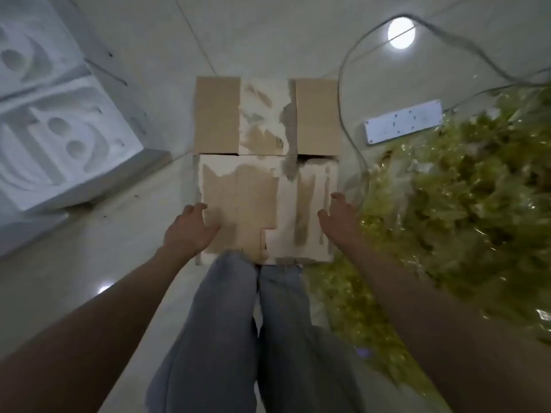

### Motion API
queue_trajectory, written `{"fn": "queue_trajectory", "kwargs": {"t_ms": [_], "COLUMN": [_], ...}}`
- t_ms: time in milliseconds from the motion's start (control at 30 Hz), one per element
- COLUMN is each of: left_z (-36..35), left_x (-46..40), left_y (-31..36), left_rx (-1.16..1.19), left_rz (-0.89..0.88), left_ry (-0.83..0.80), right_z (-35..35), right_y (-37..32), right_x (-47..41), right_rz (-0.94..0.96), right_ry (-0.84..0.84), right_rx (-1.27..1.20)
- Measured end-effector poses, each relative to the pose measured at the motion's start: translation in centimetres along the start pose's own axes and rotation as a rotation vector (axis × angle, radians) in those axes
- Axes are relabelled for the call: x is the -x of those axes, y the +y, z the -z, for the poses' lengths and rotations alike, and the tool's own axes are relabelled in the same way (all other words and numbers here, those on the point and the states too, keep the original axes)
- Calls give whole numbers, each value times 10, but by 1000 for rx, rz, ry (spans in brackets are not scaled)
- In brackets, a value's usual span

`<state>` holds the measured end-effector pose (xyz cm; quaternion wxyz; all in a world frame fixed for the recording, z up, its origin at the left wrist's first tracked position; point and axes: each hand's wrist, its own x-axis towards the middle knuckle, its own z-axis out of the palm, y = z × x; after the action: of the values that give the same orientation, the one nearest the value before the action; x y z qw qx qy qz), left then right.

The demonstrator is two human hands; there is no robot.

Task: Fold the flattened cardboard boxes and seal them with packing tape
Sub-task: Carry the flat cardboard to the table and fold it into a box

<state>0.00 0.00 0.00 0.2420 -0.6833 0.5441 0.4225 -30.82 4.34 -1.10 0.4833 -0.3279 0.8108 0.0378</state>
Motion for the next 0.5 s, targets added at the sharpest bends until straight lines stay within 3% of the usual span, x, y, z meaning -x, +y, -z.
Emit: {"fn": "queue_trajectory", "kwargs": {"t_ms": [233,500], "left_z": [-57,-66], "left_x": [-58,-86], "left_y": [-16,-19], "left_rx": [199,538], "left_rz": [190,377], "left_ry": [32,79], "right_z": [-47,-53], "right_y": [40,56], "right_x": [-57,-79], "right_rz": [-162,-321], "right_ry": [60,20], "right_rx": [-130,-385]}}
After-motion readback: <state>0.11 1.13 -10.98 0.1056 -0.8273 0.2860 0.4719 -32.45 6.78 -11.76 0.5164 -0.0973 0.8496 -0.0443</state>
